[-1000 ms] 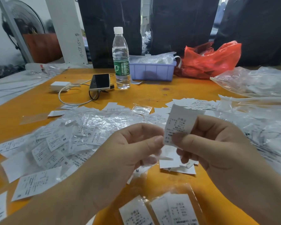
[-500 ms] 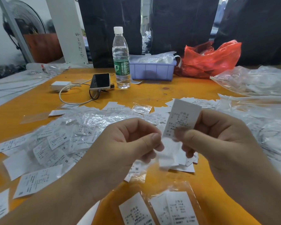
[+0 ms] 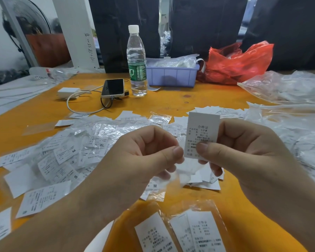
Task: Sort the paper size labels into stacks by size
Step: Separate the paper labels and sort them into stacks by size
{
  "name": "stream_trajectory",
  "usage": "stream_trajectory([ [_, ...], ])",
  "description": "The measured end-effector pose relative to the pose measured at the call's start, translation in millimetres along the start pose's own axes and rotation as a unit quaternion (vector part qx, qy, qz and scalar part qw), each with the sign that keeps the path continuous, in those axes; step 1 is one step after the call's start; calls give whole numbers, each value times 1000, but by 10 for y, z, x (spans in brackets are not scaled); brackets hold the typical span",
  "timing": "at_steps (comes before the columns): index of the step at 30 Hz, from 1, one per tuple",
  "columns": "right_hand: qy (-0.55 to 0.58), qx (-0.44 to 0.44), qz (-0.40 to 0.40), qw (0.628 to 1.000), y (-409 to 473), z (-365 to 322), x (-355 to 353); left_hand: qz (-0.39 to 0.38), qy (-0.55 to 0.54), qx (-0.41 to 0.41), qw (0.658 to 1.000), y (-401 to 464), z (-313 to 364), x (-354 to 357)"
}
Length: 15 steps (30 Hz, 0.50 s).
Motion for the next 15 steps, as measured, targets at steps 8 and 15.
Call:
stream_trajectory([
  [8, 17, 35, -17, 999, -21, 71, 63, 3, -7, 19, 1000, -26, 18, 4],
  [15, 46, 90, -42, 994, -27, 122, 81, 34, 30, 34, 998, -41, 47, -29],
])
Point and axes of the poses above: each hand's wrist, its own y-axis towards the middle knuckle, its own x-axis out of the palm, z = x × y, the point moved 6 cm from there along y, towards the middle knuckle, and after that the axes turned 15 degrees about -x, right-handed, at the moved point
